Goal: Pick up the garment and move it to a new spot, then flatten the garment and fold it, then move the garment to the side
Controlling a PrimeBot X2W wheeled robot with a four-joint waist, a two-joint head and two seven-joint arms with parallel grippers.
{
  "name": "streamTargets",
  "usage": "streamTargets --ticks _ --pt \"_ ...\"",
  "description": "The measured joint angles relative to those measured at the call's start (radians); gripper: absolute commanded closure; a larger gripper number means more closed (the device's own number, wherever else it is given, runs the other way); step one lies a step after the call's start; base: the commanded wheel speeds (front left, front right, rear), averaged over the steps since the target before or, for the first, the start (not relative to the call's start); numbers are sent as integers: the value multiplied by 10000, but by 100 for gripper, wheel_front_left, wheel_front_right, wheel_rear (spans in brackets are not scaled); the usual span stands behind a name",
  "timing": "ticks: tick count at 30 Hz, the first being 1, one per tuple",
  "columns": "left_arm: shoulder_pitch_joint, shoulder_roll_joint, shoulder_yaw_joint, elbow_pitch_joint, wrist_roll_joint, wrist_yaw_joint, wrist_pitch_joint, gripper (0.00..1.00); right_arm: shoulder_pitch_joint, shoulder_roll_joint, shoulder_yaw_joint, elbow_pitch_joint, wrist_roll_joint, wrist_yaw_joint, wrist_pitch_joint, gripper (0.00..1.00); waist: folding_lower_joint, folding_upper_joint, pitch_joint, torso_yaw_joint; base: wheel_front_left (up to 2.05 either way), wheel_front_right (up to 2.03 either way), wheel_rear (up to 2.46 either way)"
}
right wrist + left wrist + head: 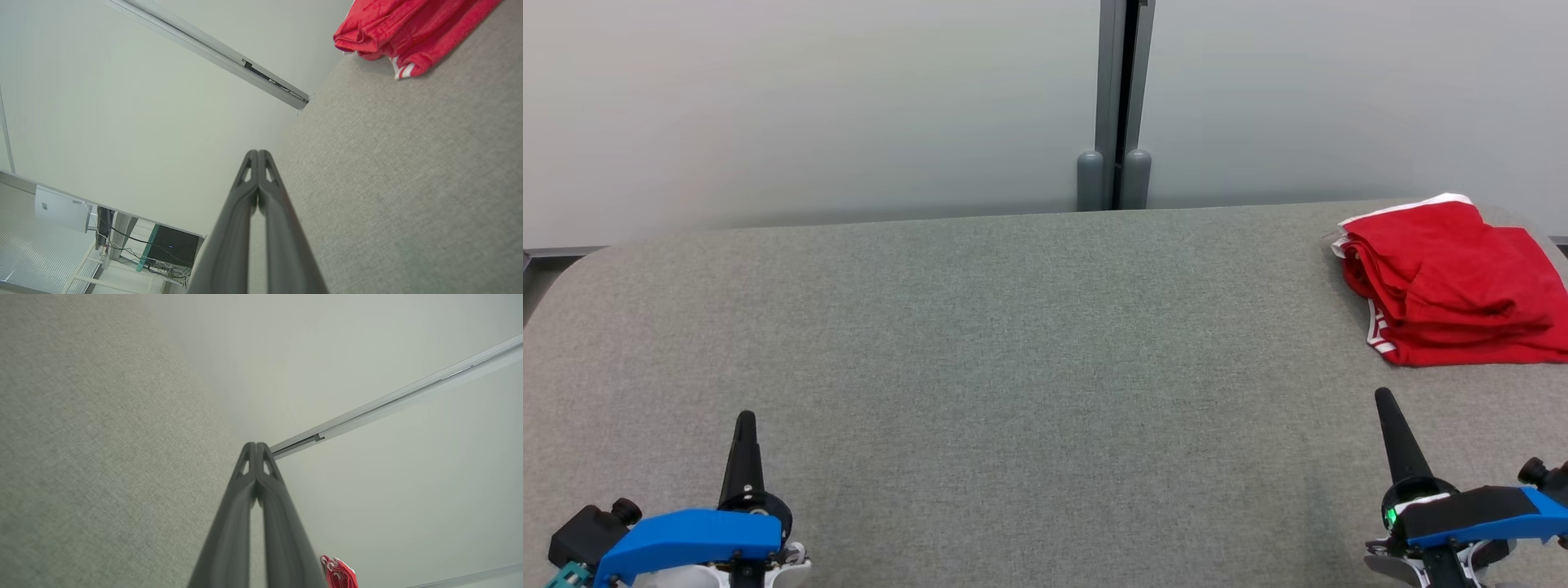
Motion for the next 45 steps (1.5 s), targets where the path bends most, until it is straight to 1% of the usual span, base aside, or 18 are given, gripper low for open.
streamTargets --ticks 23,45 --pt "-233 -2 107 -8 -2230 -88 556 100 -149 2 -132 132 2197 0 360 100 0 0 -19 57 0 0 0" --pt "-421 -2 251 -13 -3992 -171 1001 100 -299 2 -221 230 3958 0 686 100 0 0 -38 111 0 0 0"
